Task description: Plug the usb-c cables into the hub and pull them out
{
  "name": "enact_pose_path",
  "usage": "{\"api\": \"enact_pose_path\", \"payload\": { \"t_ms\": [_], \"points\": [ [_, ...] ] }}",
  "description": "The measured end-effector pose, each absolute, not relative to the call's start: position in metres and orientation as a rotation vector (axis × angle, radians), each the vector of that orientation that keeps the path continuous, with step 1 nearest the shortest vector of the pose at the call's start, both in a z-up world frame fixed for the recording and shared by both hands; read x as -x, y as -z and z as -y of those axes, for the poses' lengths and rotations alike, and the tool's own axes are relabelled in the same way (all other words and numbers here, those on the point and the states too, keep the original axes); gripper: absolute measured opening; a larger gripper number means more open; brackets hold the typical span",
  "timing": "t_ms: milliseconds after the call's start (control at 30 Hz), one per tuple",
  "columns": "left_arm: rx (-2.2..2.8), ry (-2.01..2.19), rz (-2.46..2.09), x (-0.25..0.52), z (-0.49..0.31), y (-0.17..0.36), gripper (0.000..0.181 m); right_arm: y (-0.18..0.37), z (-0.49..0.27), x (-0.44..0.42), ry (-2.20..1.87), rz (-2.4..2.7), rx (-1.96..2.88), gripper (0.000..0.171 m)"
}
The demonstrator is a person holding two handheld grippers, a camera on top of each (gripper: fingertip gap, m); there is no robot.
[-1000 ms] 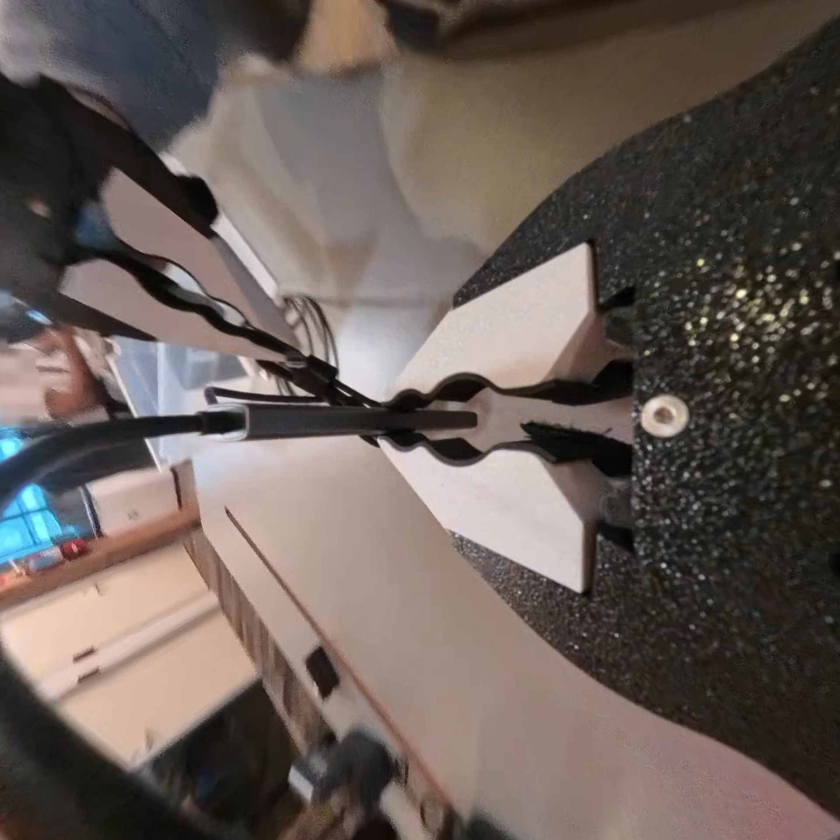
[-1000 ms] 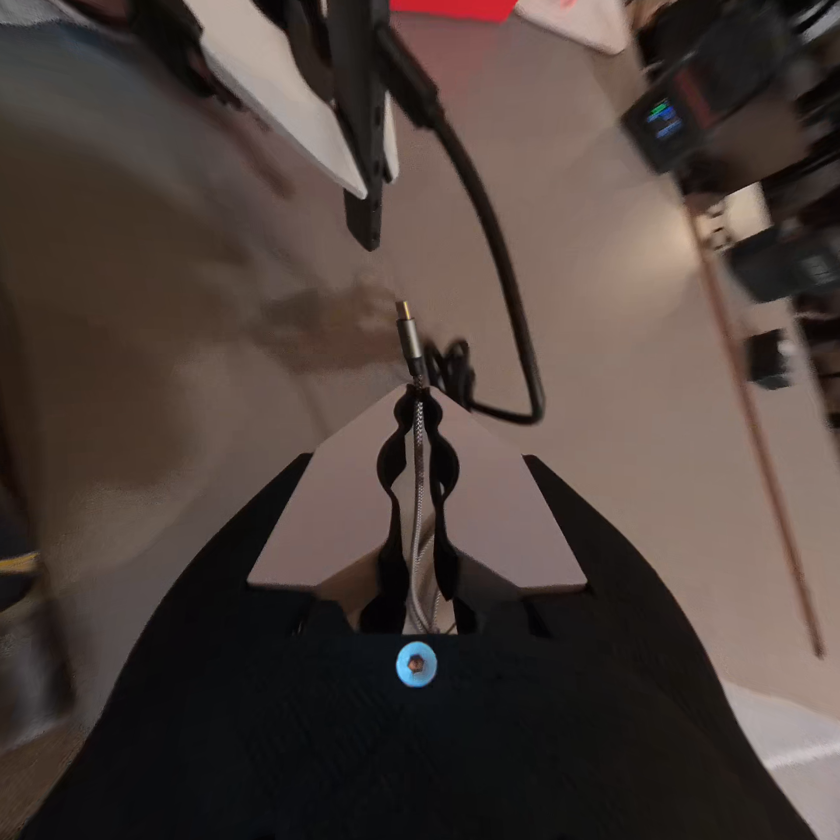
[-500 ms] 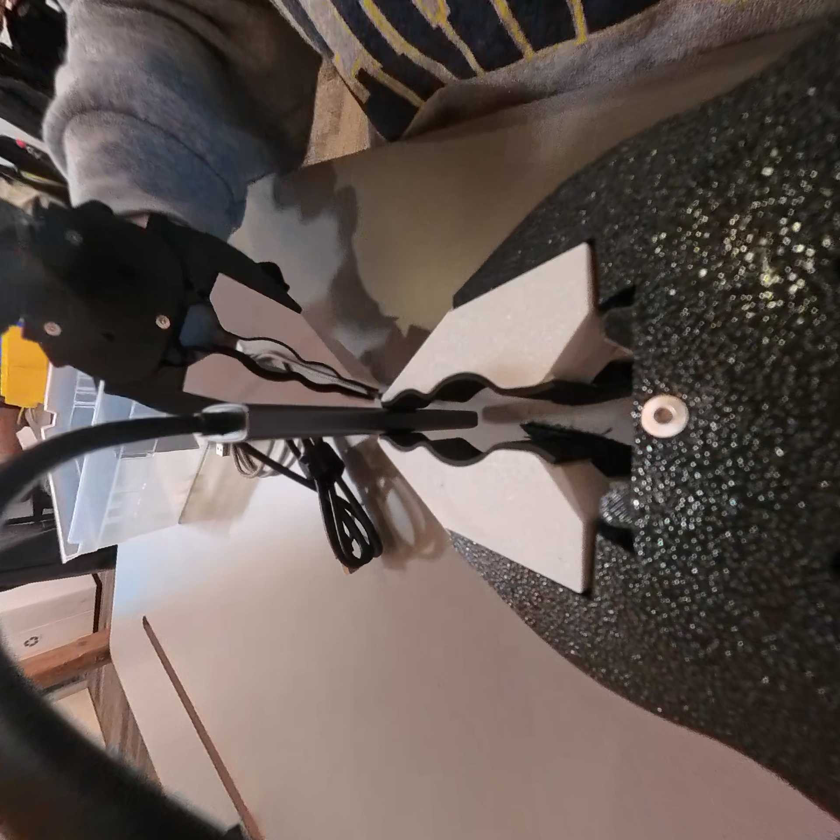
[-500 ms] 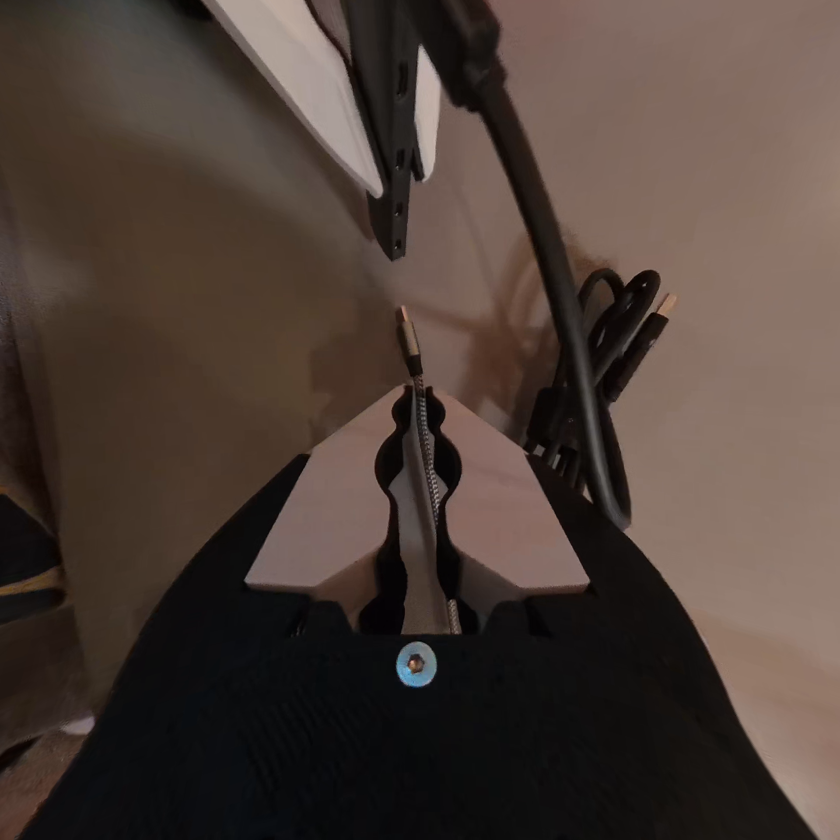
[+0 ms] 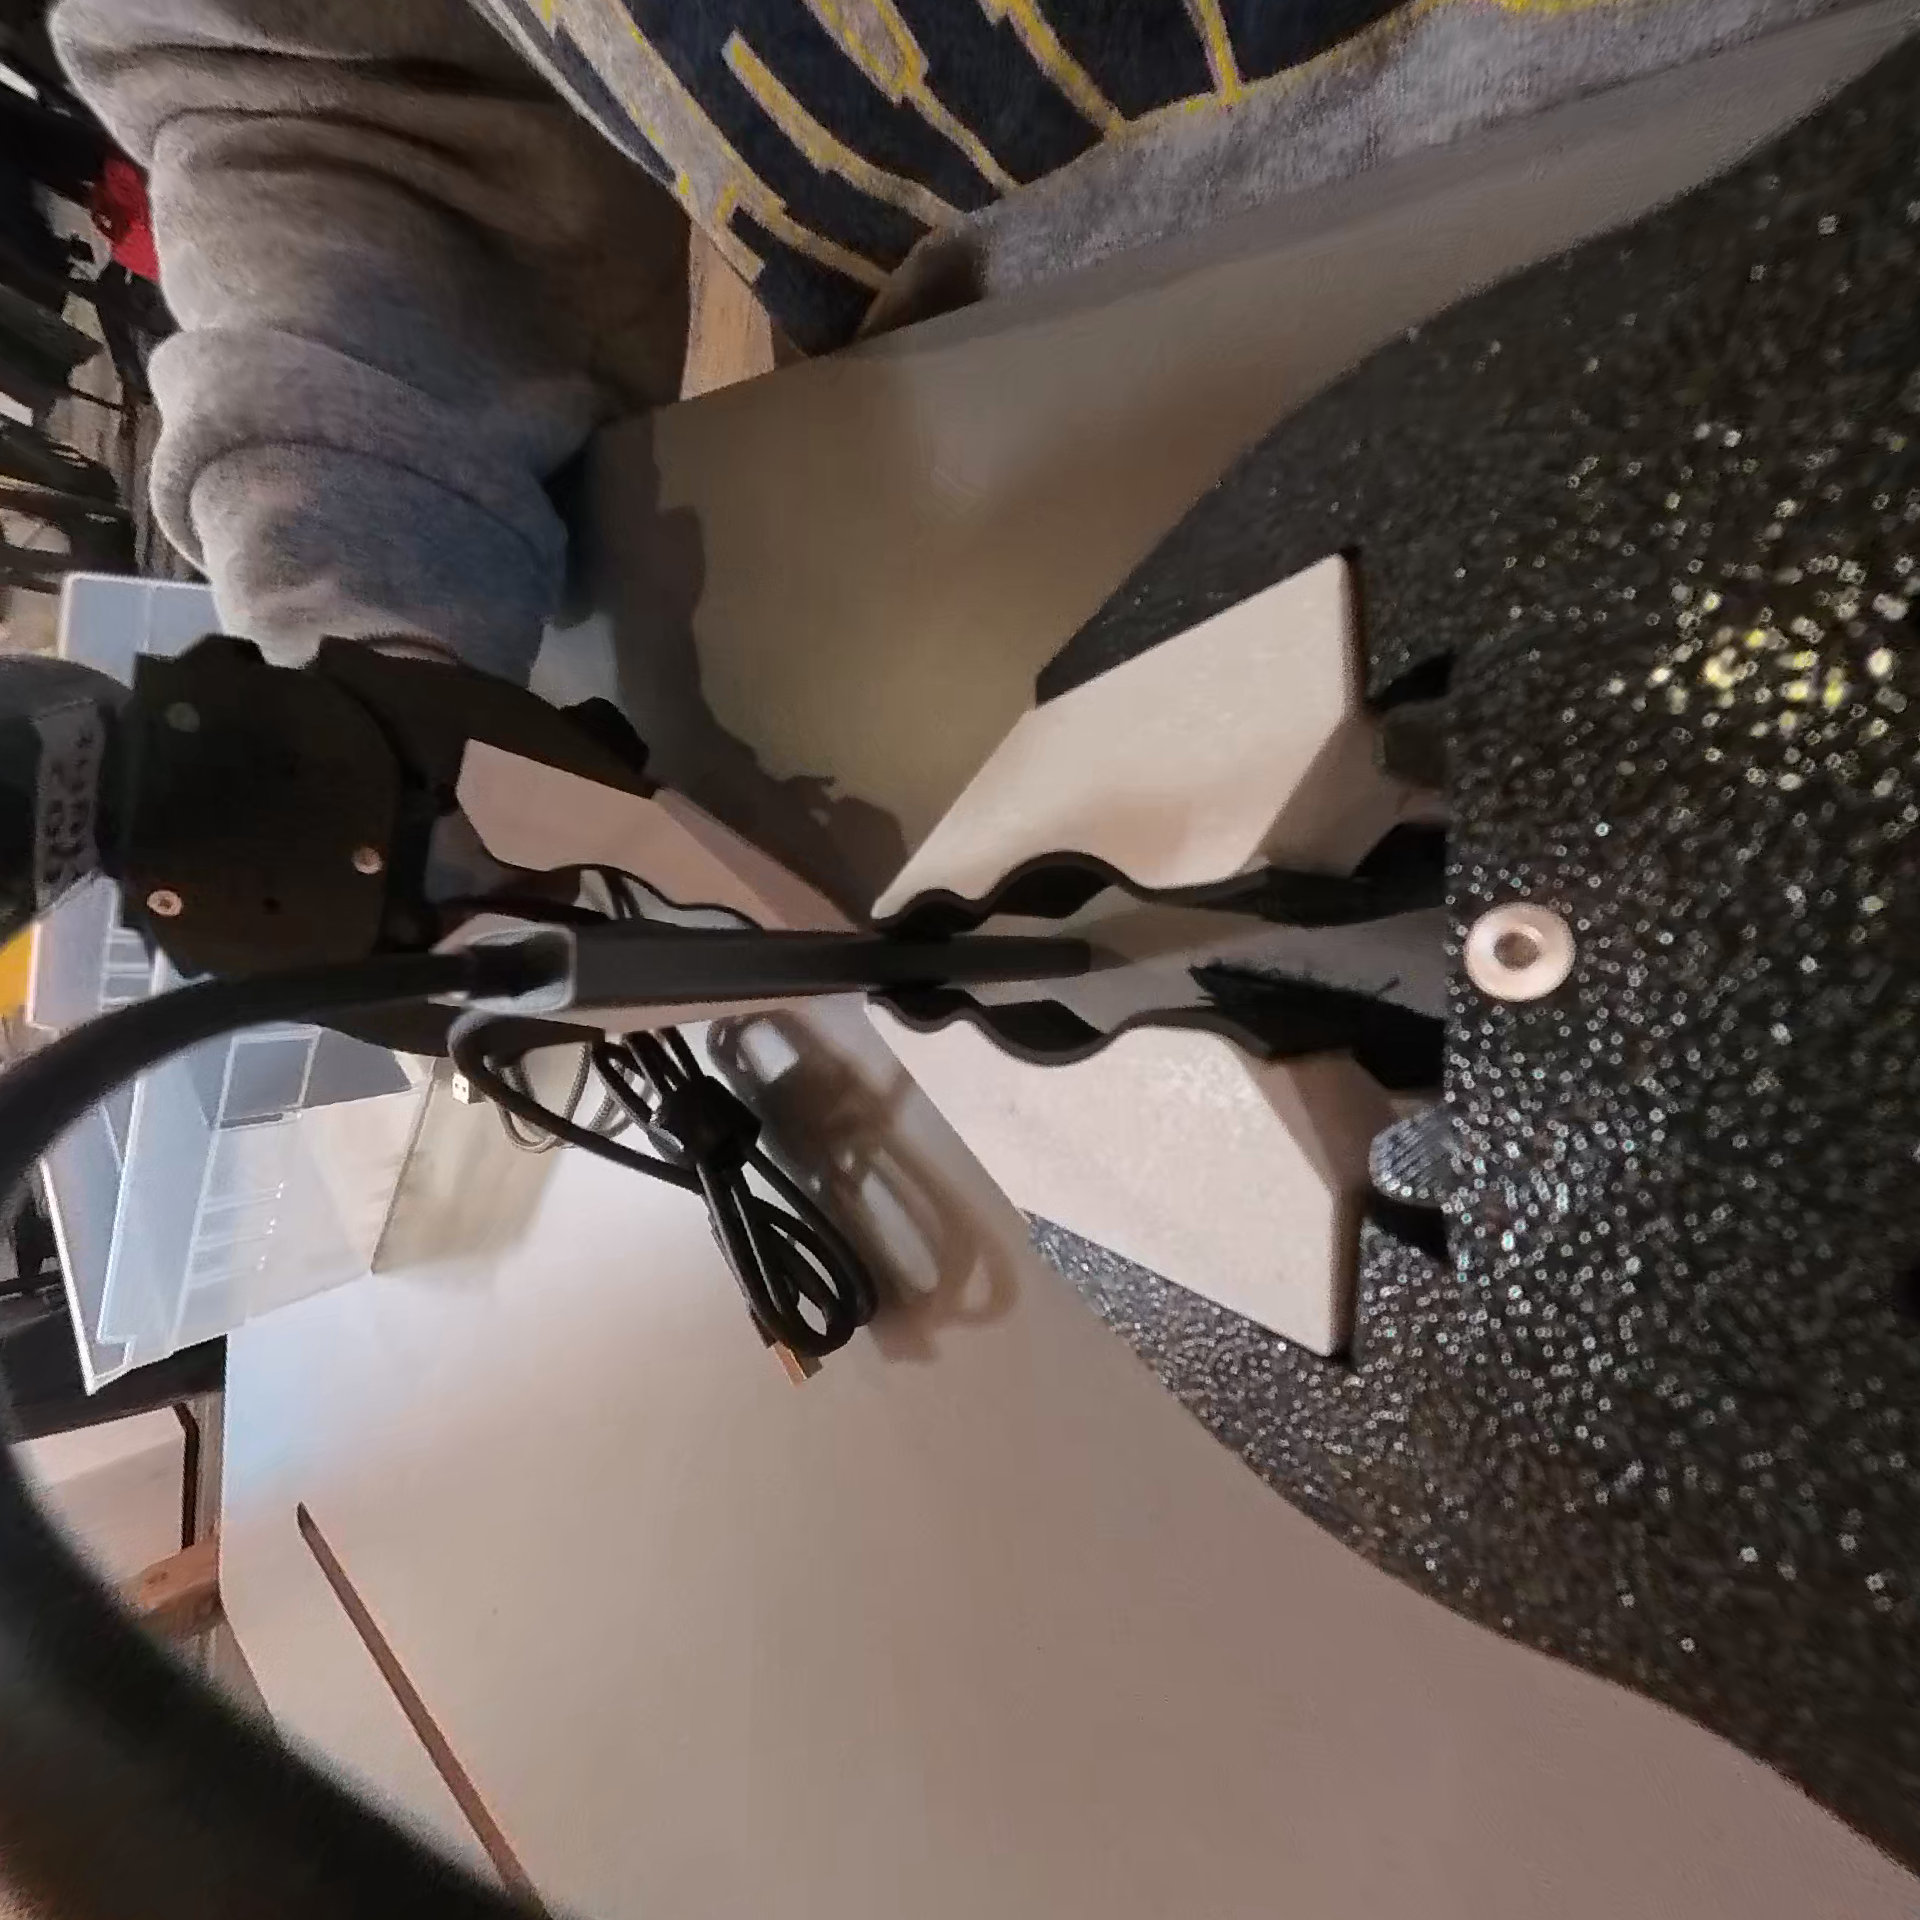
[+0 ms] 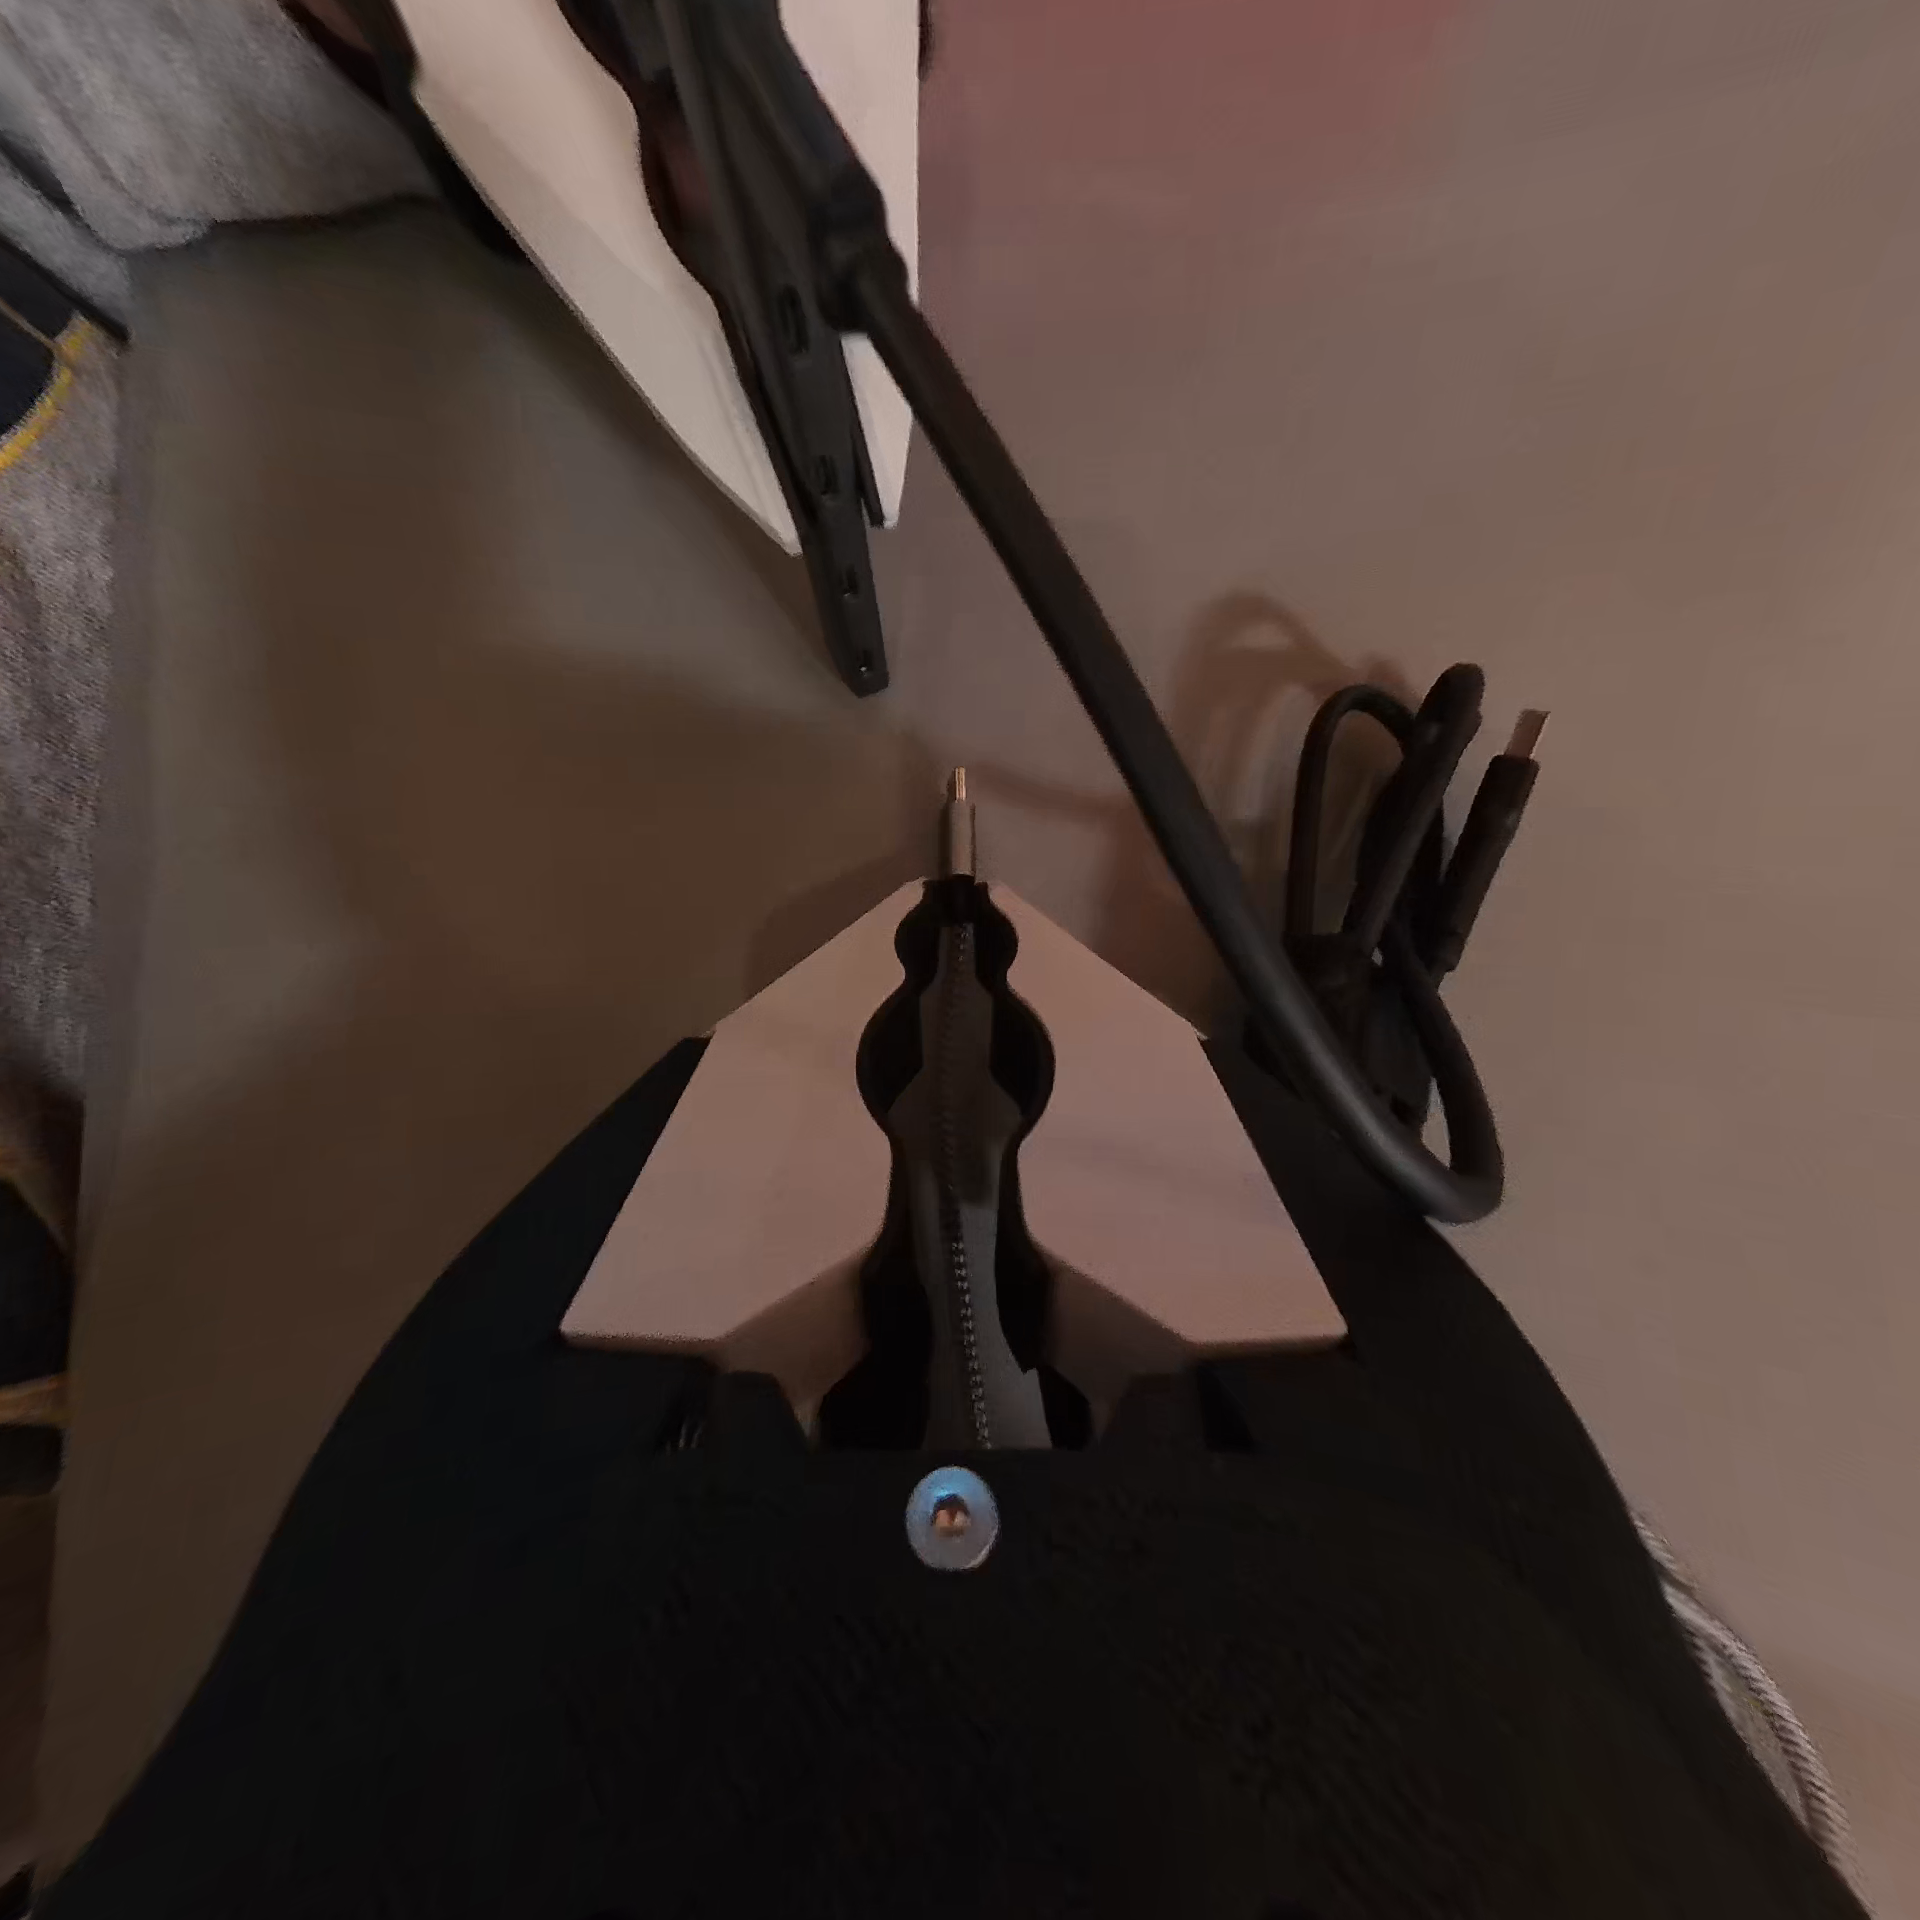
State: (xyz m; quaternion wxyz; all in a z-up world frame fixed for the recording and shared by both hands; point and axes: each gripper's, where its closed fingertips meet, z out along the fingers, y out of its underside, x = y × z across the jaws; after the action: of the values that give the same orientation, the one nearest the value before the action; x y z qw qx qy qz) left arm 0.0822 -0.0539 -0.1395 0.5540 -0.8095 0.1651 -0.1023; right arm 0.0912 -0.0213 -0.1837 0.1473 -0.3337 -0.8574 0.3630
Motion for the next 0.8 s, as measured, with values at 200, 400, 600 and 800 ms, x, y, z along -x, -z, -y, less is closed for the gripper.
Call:
{"api": "enact_pose_path", "payload": {
  "t_ms": [200, 400, 600, 800],
  "points": [
    [1.907, 0.212, -0.481, -0.085, 0.063, 0.143, 0.008, 0.144, 0.039, -0.095, -1.066, 2.307, 0.766, 0.004],
    [1.885, 0.229, -0.574, -0.095, 0.07, 0.143, 0.008, 0.139, 0.059, -0.102, -0.966, 2.28, 0.612, 0.004],
    [1.868, 0.235, -0.622, -0.1, 0.074, 0.144, 0.008, 0.14, 0.063, -0.107, -0.922, 2.275, 0.532, 0.004],
    [1.868, 0.235, -0.622, -0.1, 0.074, 0.144, 0.008, 0.139, 0.064, -0.106, -0.919, 2.261, 0.509, 0.004]
  ]
}}
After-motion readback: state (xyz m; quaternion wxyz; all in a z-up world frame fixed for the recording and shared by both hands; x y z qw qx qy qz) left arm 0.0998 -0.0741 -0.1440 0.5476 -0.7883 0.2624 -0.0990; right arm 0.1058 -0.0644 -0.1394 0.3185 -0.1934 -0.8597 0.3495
